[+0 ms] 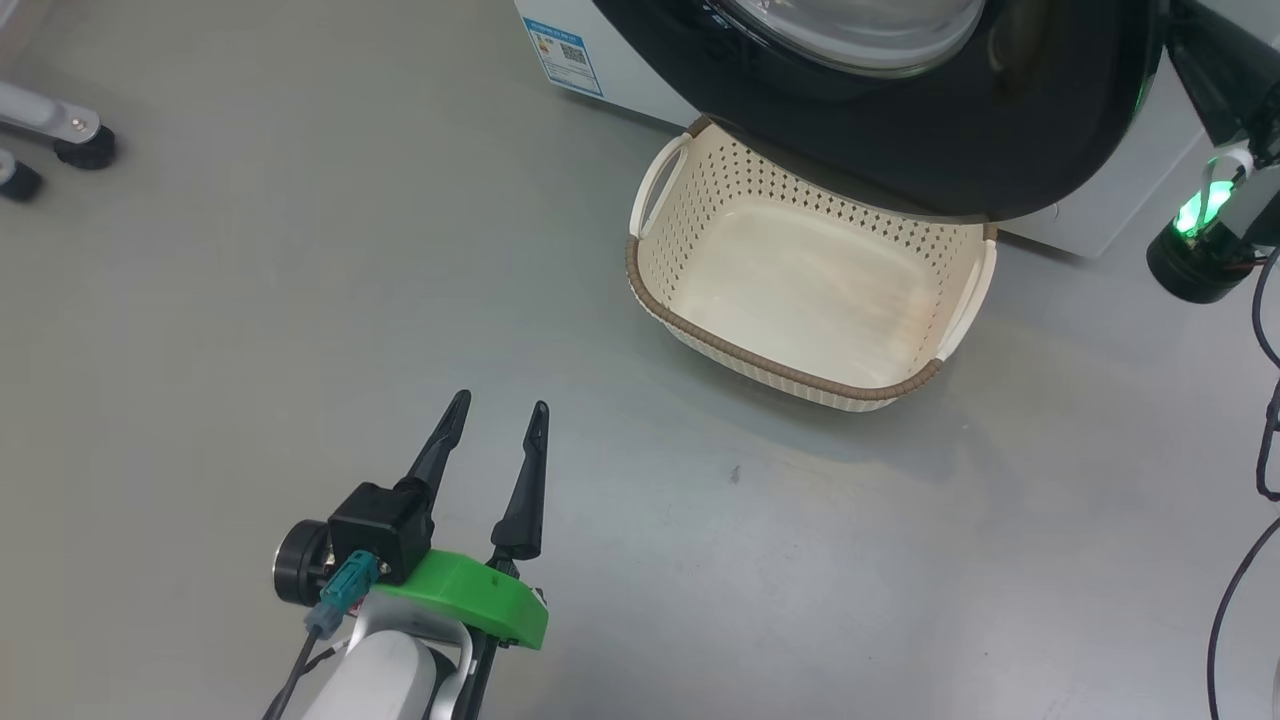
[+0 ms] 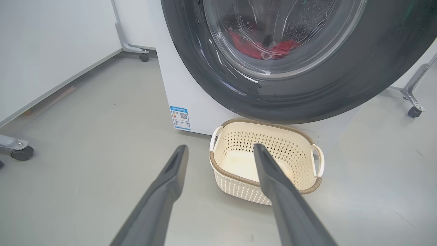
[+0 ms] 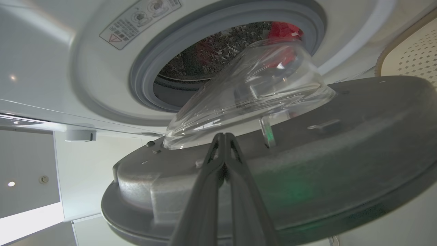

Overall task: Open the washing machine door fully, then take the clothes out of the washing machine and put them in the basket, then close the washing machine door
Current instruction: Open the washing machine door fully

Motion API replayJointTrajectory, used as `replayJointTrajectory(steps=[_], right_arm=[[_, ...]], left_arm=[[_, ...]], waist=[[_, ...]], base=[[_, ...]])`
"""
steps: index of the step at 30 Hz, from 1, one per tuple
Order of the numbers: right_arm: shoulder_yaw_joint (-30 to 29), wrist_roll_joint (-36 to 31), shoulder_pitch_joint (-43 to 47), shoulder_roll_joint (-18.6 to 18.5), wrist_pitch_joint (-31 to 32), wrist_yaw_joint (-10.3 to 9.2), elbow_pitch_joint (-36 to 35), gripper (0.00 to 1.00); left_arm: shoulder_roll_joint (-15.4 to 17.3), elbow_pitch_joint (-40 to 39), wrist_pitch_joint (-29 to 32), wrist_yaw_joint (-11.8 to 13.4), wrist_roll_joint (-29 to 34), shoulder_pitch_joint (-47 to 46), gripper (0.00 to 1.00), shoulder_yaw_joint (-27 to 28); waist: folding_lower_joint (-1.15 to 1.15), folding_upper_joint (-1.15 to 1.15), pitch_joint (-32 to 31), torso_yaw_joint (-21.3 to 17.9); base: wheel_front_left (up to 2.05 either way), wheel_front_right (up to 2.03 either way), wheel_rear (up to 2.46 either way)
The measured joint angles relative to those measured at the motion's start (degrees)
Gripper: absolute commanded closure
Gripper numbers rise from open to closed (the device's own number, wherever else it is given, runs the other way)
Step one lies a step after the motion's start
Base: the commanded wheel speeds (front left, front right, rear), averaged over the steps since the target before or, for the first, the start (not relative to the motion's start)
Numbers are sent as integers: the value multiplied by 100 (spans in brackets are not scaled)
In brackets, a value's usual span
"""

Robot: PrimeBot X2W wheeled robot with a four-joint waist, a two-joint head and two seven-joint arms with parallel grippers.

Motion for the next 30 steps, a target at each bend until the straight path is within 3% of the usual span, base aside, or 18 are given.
replayJointTrajectory(steps=[17,30], right_arm=[[376,346,8,-54,749,0,413,100],[580,549,314,235,950,0,673,100]], left_arm=[[-1,96,0,52,-33,-8,0,-30],[0,200,0,74,-30,-2,0,44]], waist=[[0,0,-181,-12],[0,0,-543,6]], base=[[0,0,0],[0,0,0]])
